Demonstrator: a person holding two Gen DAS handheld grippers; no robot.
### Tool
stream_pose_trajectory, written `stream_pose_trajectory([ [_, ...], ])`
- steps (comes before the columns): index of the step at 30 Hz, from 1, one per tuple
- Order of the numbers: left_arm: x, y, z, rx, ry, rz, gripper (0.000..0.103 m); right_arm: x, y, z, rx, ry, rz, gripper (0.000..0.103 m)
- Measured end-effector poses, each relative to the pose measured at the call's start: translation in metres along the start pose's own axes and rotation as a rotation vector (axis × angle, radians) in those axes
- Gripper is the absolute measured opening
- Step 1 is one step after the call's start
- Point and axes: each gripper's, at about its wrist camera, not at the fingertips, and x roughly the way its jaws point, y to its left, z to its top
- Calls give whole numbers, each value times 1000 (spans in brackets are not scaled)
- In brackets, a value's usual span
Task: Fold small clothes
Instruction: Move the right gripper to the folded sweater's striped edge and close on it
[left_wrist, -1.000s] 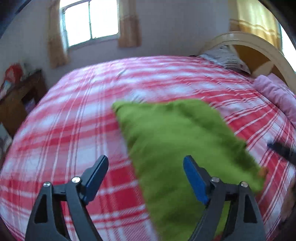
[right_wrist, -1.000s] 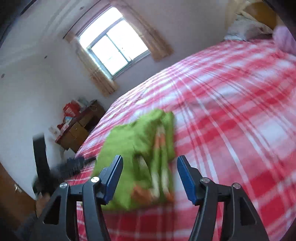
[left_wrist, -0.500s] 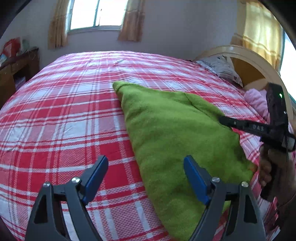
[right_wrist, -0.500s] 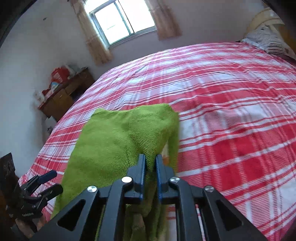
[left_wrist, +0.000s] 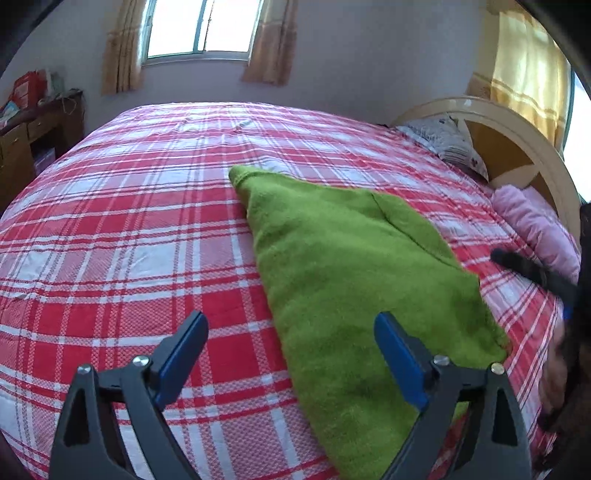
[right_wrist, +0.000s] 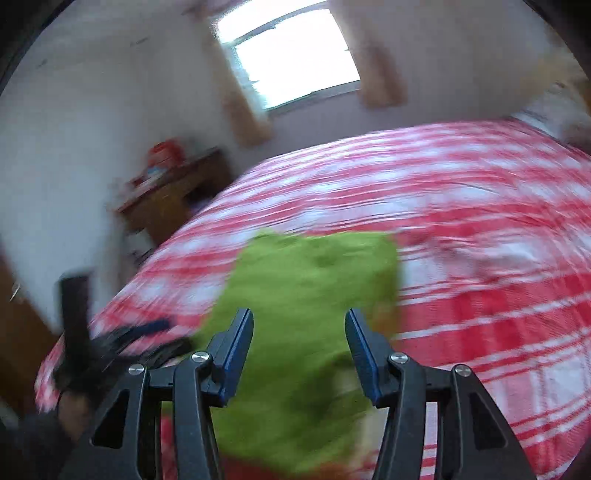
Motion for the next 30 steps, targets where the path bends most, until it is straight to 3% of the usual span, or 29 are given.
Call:
stream_pose_trajectory([
  [3,9,-4,1,1,20,40,101,24,8,-11,-51,79,-4,53],
  [5,16,-7,-2,14,40,46,102,48,-8,-21,-1,191,-68,41],
  [12,29,9,-14,-89,111,-69,103,37,-20,-43,12,168,-6,41],
  [16,26,8,-16,-82,93,-71,103,23,-26,-34,45,109,58,43],
  [17,25,6,-17,-76,86,-66,103,14,-28,-28,54,63,59,50],
  [19,24,2,-18,-59,82,-57,103,5,-36,-16,89,7,36,75],
  [25,26,-3,-14,-7,85,-36,103,28,-77,4,186,34,-67,76],
  [30,27,-5,-14,6,80,-23,103,65,-107,6,252,138,-61,76],
])
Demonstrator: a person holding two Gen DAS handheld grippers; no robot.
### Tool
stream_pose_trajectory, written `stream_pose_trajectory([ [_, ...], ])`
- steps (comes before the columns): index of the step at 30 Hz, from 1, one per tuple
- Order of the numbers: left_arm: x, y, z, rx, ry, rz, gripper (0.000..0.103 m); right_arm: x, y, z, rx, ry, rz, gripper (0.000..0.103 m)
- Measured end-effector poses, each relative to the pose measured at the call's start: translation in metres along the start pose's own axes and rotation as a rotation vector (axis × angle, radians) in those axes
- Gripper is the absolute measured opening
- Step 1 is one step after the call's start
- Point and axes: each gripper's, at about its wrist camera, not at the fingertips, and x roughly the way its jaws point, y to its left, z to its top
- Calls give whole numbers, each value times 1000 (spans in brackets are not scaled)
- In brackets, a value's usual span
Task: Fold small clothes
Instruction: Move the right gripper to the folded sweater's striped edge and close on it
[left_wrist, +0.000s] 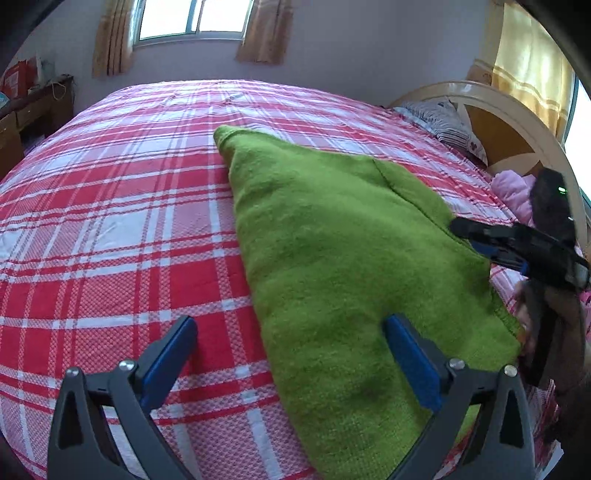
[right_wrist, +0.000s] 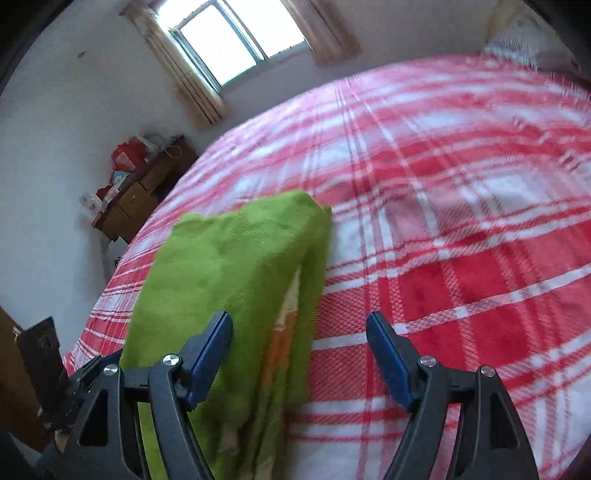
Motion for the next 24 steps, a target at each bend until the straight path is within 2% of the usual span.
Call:
stream_pose_trajectory([
  [10,4,2,1,-15,15,-25,103,32,-15,24,59,37,95,76],
  [17,6,3,2,-14,20,-43,103,49,-2,33,14,55,104,76],
  [20,6,2,2,-8,24,-57,103,54,-2,35,17,62,134,71],
  [23,6,2,3,-5,27,-73,103,56,-3,34,22,67,161,58],
  [24,6,2,3,-2,28,-81,103,57,-3,33,24,70,173,51],
])
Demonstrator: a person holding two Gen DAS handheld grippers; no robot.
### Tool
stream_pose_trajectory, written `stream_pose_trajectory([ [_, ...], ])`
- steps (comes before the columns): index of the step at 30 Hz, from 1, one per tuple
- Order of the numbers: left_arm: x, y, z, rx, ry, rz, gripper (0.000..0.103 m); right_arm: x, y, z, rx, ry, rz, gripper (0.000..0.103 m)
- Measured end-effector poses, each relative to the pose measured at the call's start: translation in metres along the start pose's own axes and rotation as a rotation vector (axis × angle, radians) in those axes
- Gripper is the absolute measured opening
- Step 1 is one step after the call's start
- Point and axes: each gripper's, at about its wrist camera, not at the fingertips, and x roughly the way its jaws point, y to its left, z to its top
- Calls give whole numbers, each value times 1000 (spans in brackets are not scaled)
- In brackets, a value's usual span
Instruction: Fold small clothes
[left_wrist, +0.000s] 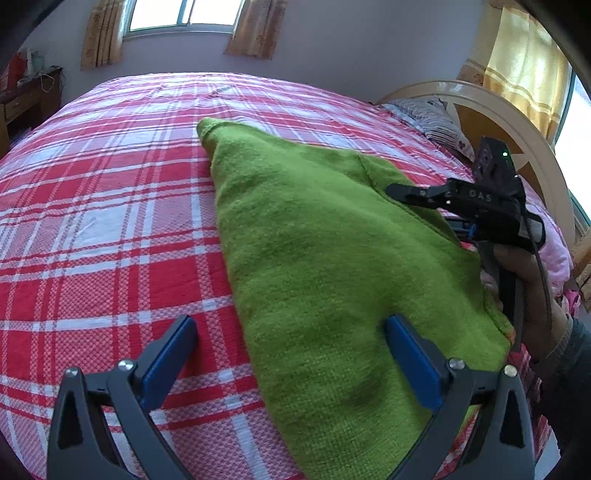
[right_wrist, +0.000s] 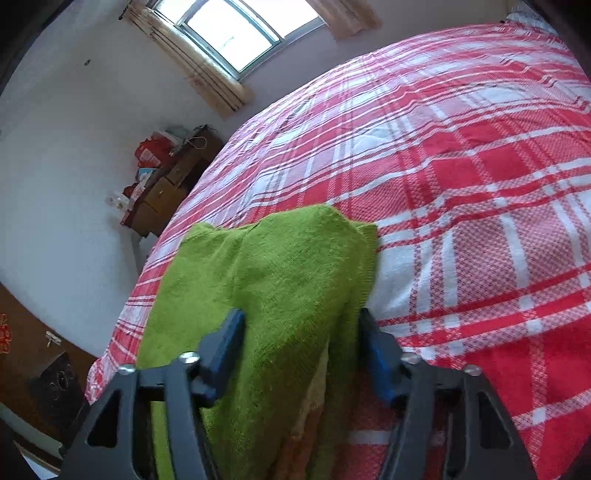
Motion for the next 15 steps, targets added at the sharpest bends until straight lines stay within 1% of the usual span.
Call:
stream_pose_trajectory([
  [1,0,-1,1,4,2,-7,100,0,-1,-1,1,5,20,45],
  [2,0,-2,1,11,2,-16,98,2,-2,-2,3,15,34,45],
  [4,-1,-7,1,32,8,-53,82,2,-1,-3,1,17,37,40],
  [5,-2,-9,1,39,11,-55,81,2,0,-3,-3,16,33,40],
  [6,-2,-11,1,41,11,-45,80,1,1,-4,-7,14,28,38],
  [8,-3,-13,2,34,16,-49,73,-1,6,-6,-20,5,17,34],
  [12,-13,-20,2,54,-5,-13,51,-9,16,-13,-27,-27,-11,31],
  [13,-17,-22,2,59,-8,1,47,-11,18,-14,-19,-36,-11,30],
  [15,-24,-21,0,49,-12,9,42,-17,24,-17,-7,-56,1,30],
])
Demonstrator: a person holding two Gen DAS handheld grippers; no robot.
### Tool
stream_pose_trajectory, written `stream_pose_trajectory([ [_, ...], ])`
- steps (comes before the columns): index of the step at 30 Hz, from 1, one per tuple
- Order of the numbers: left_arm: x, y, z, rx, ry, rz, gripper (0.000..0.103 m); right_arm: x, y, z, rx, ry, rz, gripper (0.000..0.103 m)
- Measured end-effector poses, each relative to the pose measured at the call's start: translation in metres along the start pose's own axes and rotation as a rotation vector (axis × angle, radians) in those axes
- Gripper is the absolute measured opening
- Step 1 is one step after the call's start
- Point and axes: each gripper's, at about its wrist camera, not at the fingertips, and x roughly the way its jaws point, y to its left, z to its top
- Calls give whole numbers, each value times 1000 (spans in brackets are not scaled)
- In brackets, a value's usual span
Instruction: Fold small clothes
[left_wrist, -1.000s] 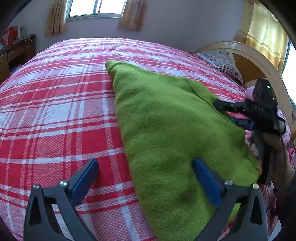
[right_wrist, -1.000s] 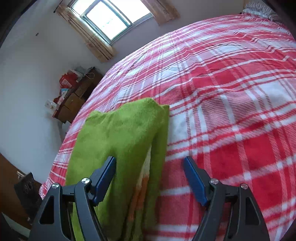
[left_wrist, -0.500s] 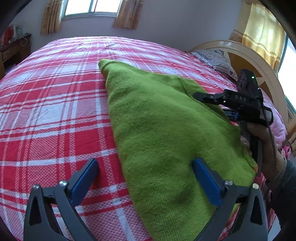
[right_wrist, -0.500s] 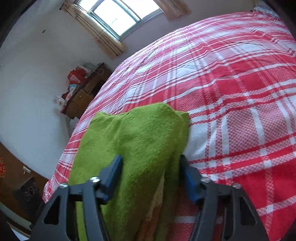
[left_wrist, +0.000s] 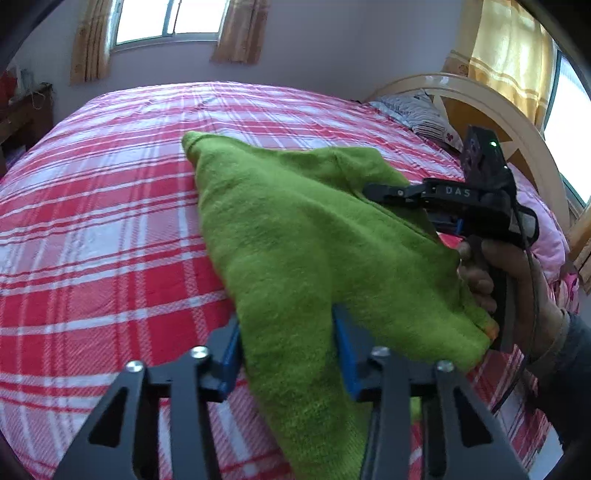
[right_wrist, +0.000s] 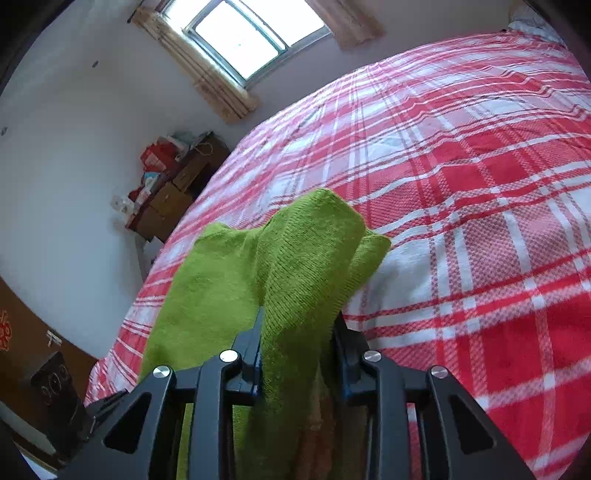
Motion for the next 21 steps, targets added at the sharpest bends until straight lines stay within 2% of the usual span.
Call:
stream_pose_trajectory([
  [10,-45,4,-20,3,-17,42,38,-11,46,-23,-33,-2,59,29],
  [21,-95,31,-44,-35,-65,104,38,13,115,-50,-97,44,158,29],
])
